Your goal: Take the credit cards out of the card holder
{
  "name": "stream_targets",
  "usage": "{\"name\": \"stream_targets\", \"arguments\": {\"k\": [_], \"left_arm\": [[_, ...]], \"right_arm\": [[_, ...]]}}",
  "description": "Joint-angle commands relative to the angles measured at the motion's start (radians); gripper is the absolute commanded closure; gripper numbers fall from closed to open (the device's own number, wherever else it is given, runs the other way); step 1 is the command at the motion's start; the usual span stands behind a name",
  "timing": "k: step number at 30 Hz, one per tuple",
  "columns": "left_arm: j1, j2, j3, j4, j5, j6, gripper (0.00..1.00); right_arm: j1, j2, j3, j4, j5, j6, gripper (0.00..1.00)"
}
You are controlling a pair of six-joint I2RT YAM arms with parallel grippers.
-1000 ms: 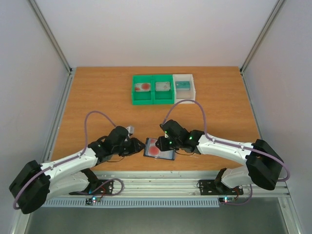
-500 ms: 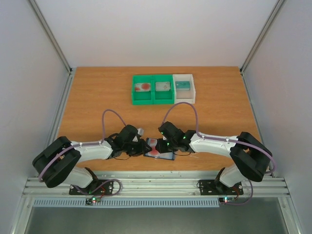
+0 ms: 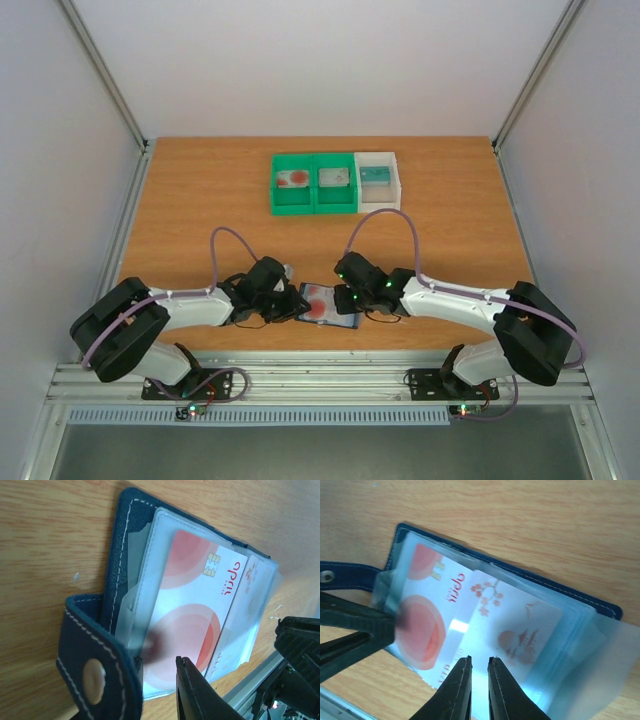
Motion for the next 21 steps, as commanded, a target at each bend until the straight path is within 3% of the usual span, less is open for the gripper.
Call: {"name": "stream_targets", "arguments": {"k": [1,7,13,21], "left_arm": [[-0.016,-0.022,0.039,-0.100,-0.034,-0.010,0.79],[-0.023,-0.032,0.059,-0.027,0.031,-0.006,0.69],[-0.031,0.076,0.075,0.147,0.125,-0.021,0.69],[-0.034,0.156,0.084,0.217,0.145,-0.015,0.74]], "right_arm": [[-0.005,0.007,-0.034,-0.035,0.071,0.000,0.89],[-0.005,0.032,-0.056,-0.009,0.077,-0.002,0.93],[-0.005,0.041,-0.089,0.029,0.062,-0.002,0.95],[-0.005,0.036,-0.108,0.049,0.057,0.001,0.97]]}}
